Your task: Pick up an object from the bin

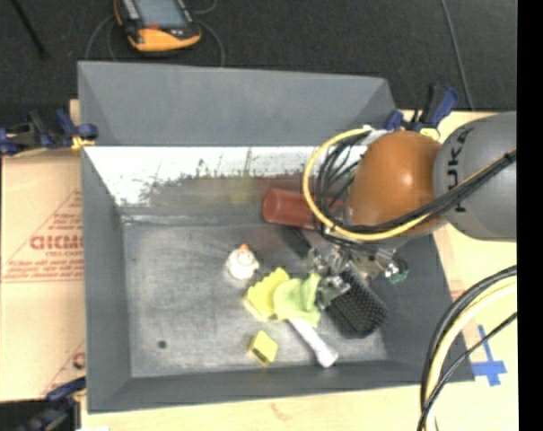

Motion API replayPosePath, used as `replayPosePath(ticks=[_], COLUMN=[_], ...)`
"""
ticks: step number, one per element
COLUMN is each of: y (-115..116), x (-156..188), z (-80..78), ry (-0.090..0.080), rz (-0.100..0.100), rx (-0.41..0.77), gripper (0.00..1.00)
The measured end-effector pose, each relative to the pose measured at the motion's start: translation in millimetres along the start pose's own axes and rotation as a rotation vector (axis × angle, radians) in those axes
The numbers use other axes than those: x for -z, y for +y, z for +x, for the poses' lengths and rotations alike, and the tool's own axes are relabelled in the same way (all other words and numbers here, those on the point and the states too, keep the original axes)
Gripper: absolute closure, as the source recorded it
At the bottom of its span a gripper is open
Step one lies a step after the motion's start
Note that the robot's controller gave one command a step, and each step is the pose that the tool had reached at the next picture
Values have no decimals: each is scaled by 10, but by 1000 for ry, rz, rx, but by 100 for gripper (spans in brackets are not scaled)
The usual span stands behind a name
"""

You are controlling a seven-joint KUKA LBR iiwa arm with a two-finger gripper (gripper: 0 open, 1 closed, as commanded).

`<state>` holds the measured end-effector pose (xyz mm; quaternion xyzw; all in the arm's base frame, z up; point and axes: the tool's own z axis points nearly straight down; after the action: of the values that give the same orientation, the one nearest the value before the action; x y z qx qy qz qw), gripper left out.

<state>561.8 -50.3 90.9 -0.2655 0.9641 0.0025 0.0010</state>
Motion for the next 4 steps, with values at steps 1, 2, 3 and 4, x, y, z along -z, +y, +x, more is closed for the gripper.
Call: replayPosePath(ticks=[1, 2, 3, 4], y=[23, 24, 493, 493], x=[251, 214, 223, 223], z=[216, 225, 586, 586], ry=[-7, 3, 1, 1], rz=[10, 1, 5, 5], rx=[146, -17, 209, 209], gripper=[100, 100, 100, 100])
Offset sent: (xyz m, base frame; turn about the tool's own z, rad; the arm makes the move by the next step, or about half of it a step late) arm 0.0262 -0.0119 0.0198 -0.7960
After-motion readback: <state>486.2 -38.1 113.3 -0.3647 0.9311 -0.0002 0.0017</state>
